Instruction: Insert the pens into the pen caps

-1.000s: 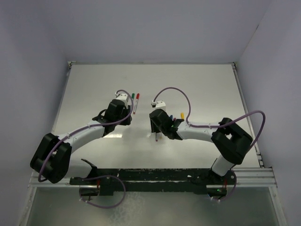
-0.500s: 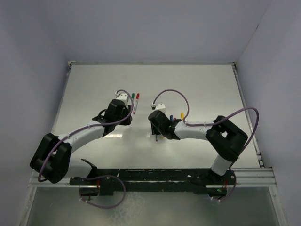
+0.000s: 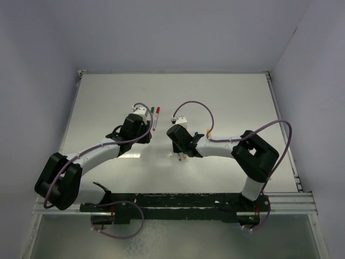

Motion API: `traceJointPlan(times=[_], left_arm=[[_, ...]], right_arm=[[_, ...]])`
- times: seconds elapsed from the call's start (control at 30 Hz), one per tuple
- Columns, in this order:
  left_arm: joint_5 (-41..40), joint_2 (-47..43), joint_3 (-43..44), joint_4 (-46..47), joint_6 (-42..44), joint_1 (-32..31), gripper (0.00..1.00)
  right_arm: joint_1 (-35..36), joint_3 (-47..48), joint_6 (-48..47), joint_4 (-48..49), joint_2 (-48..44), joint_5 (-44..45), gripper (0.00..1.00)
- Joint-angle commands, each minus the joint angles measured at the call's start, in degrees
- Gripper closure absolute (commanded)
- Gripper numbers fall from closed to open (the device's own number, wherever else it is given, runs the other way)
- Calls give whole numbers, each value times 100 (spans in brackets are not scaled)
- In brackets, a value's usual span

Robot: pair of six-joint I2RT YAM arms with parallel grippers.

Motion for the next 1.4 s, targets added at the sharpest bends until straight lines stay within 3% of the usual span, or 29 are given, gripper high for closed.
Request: traceJointPlan(times=[0.0,0.2,0.53,0.7,0.87,1.1,1.2,1.37], left_arm=[[33,-99,-1,283,-72,7,64],[23,-133,0,268,-45,5,64],[76,-350,-93,415,33,2,64],[826,-551,-374,1377,74,5,61],[2078,-506,-571,2622,-90,9,57],[3369,-132,-763,4491,-688,0,54],[3734,194,-758,5141,-966,-12,53],[3828,458,-677,5375,-1005,-67,53]], right_arm=[[23,234,91,-357,137,-52,99],[12,269,15,110,-32,-591,100],[-43,447,-638,1088,-1010,27,100],[-203,-229,-832,1860,-1869,362,100],[-343,-1120,-963,3113,-2624,502,100],[-382,-1904,-887,4326,-3021,361,100],[-384,-2192,-810,4836,-3073,276,100],[-384,-2325,-784,5213,-3114,86,100]])
